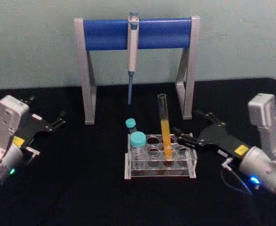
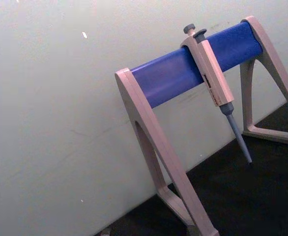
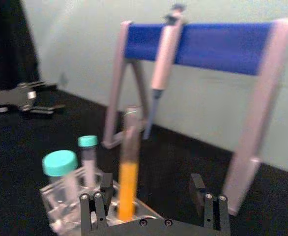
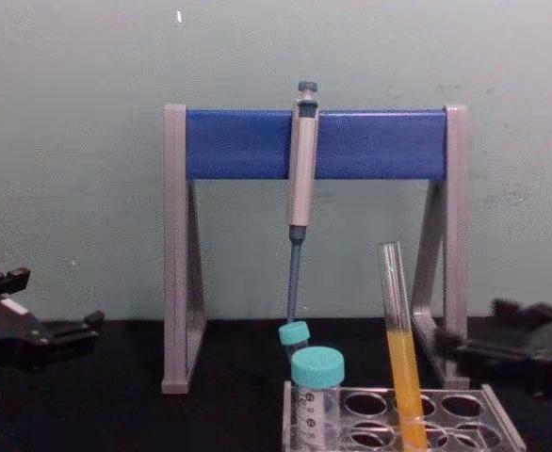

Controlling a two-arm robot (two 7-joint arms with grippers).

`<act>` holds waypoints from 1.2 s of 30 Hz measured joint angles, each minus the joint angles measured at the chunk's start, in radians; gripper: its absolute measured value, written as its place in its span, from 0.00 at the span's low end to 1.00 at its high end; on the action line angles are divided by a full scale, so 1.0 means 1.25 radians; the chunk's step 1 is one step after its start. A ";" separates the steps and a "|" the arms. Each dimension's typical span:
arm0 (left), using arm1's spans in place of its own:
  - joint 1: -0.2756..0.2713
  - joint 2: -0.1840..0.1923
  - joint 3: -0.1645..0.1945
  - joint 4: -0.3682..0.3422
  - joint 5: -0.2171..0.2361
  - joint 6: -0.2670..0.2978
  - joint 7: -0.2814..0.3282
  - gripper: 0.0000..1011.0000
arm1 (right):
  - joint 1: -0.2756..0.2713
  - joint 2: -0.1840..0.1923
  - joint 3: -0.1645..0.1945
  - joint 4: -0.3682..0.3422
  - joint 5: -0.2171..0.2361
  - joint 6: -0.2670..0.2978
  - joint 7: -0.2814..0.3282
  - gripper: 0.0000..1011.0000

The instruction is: Pick up the test tube from the test tube rack, shake it, then place it back into the test tube rack.

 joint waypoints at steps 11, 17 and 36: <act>0.000 0.000 0.000 0.000 0.000 0.000 0.000 0.99 | -0.097 -0.030 0.085 -0.028 -0.038 -0.044 -0.135 0.99; 0.000 0.000 0.000 0.000 0.000 0.000 0.000 0.99 | -0.107 -0.057 0.099 0.008 -0.055 -0.043 -0.165 0.99; 0.000 0.000 0.000 0.000 0.000 0.000 0.000 0.99 | -0.091 -0.107 0.098 0.087 -0.096 -0.028 -0.156 0.99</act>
